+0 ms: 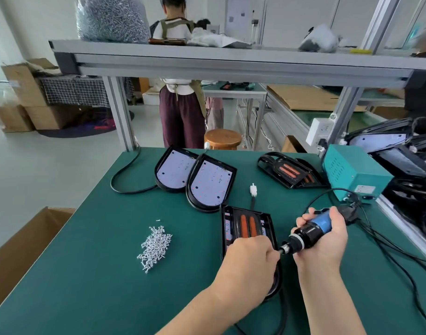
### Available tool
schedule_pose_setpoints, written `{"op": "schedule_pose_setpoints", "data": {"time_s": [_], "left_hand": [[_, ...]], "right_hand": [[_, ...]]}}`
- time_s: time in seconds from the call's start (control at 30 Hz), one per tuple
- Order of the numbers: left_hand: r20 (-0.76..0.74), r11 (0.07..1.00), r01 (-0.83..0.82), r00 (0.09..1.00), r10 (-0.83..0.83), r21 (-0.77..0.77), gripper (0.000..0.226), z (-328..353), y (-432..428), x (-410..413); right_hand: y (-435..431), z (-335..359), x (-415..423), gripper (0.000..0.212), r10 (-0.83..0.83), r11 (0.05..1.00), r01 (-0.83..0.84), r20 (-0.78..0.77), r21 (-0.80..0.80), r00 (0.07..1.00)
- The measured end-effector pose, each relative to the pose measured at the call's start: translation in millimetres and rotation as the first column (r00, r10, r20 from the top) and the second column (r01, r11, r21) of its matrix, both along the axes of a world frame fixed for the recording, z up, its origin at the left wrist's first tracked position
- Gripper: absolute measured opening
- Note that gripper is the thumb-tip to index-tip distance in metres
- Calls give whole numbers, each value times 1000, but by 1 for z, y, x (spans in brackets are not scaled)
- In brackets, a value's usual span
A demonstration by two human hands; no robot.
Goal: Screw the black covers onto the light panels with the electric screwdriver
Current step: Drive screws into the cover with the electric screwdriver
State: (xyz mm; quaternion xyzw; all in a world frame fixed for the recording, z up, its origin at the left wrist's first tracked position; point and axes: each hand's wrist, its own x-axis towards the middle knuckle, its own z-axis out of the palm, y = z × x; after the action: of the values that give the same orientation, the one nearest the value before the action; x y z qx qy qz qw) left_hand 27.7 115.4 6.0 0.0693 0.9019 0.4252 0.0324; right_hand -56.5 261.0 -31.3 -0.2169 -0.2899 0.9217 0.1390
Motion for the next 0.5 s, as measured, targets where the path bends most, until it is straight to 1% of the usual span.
{"op": "schedule_pose_setpoints", "data": {"time_s": [0.07, 0.13, 0.2, 0.27, 0.3, 0.33, 0.37, 0.4, 0.43, 0.5], "left_hand": [[-18, 1000, 8, 1000, -8, -9, 28, 4, 0, 2], [-76, 1000, -13, 997, 15, 20, 30, 12, -8, 2], [-183, 989, -144, 972, 148, 31, 25, 16, -33, -10], [-224, 940, -336, 923, 314, -65, 13, 14, -81, -34], [-199, 901, -408, 905, 376, -151, 10, 13, -110, -46], [-149, 859, -446, 895, 421, -252, 13, 11, -138, -56], [-87, 825, -450, 889, 449, -342, 18, 8, -162, -64], [-29, 811, -433, 887, 460, -394, 21, 3, -182, -70], [18, 817, -410, 890, 456, -406, 23, -3, -195, -74], [65, 858, -363, 909, 412, -365, 25, -15, -208, -80]], "right_hand": [[3, -3, -1, 36, 24, 1000, -24, -1, -10, 1000], [6, -5, -1, 34, 40, 998, -40, -3, -38, 999], [8, -6, -1, 34, 45, 996, -45, -3, -78, 999], [11, -7, 1, 33, 38, 995, -37, 2, -95, 999], [11, -7, 1, 33, 34, 995, -34, 3, -98, 999], [11, -7, 1, 34, 33, 994, -32, 4, -106, 999], [11, -6, 1, 34, 34, 992, -33, 4, -121, 999], [10, -6, 1, 35, 38, 990, -36, 6, -135, 999], [9, -5, 1, 35, 44, 989, -42, 9, -142, 999], [6, -4, 1, 35, 56, 988, -54, 15, -142, 998]]}}
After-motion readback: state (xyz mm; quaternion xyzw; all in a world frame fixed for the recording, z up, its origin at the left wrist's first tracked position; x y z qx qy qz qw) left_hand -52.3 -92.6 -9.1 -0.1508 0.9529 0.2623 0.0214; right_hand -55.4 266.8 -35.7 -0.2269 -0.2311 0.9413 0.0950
